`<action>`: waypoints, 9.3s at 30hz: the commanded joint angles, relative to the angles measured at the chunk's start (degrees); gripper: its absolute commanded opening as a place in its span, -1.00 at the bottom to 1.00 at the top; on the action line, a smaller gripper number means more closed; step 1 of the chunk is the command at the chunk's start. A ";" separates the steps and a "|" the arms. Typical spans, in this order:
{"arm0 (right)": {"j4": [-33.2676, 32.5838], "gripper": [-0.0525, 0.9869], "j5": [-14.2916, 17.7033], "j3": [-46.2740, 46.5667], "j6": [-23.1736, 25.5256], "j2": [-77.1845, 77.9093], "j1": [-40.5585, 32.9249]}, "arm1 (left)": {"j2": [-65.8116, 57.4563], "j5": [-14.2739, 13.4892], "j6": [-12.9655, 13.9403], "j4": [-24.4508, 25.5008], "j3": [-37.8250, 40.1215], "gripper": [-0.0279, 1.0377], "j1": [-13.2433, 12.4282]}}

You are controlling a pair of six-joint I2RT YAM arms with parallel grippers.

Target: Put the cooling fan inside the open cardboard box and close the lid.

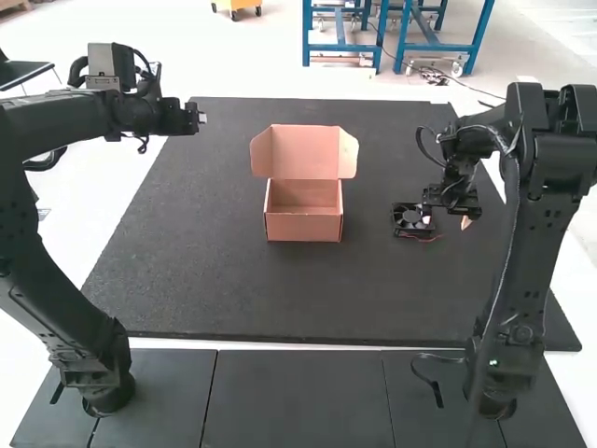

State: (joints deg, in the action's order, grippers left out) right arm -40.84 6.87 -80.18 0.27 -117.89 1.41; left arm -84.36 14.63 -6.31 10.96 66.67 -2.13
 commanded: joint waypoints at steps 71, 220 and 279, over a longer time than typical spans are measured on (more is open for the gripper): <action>-9.17 -0.94 -16.28 -6.57 1.13 14.97 -2.46 | -1.42 -0.75 1.30 -1.21 -3.66 0.85 2.13; -10.05 -0.08 -16.63 -24.58 13.61 -3.14 -31.73 | 11.23 3.47 -7.41 -3.31 -7.61 0.86 3.98; -11.10 0.28 -19.35 -34.34 -3.09 -0.77 -18.72 | -16.37 -11.12 -4.59 4.24 12.95 0.85 10.83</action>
State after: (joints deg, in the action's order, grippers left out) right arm -52.14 -11.25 -112.97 -1.54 -119.15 -17.78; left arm -100.22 4.86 -11.60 15.42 77.12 8.54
